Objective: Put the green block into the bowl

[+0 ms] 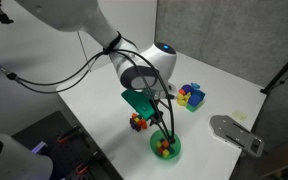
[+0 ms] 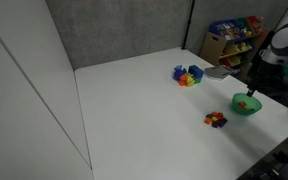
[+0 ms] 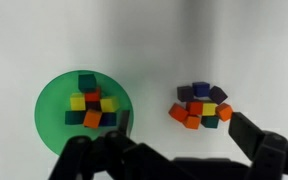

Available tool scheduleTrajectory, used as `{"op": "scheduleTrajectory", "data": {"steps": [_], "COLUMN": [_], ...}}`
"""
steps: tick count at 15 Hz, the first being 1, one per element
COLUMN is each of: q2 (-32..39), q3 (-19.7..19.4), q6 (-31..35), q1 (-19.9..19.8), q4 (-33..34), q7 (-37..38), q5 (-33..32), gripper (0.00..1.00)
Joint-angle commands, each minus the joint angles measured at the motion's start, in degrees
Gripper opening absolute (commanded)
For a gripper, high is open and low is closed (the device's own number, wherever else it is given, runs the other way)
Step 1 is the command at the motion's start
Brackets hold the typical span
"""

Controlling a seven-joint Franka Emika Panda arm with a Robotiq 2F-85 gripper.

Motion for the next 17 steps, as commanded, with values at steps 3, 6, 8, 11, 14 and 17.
{"op": "scheduleTrajectory", "data": {"steps": [3, 6, 8, 11, 14, 17], "q2": [-13.6, -21.7, -26.5, -31.6, -34.4, -33.4], "q3": [-0.6, 0.2, 0.7, 1.1, 1.2, 0.6], "q6": [-9.8, -15.7, -19.2, -23.0, -24.1, -22.9], "q1": [7.2, 9.7, 10.8, 11.7, 12.1, 12.4], "q4": [-4.5, -5.7, -5.2, -3.7, -3.4, -3.6], "q7": [8.0, 11.1, 12.1, 13.1, 13.5, 11.8], "q5": [-6.9, -10.2, -10.7, -9.8, -9.6, -9.4], "gripper": [1.00, 1.00, 1.00, 1.00, 1.00, 1.00]}}
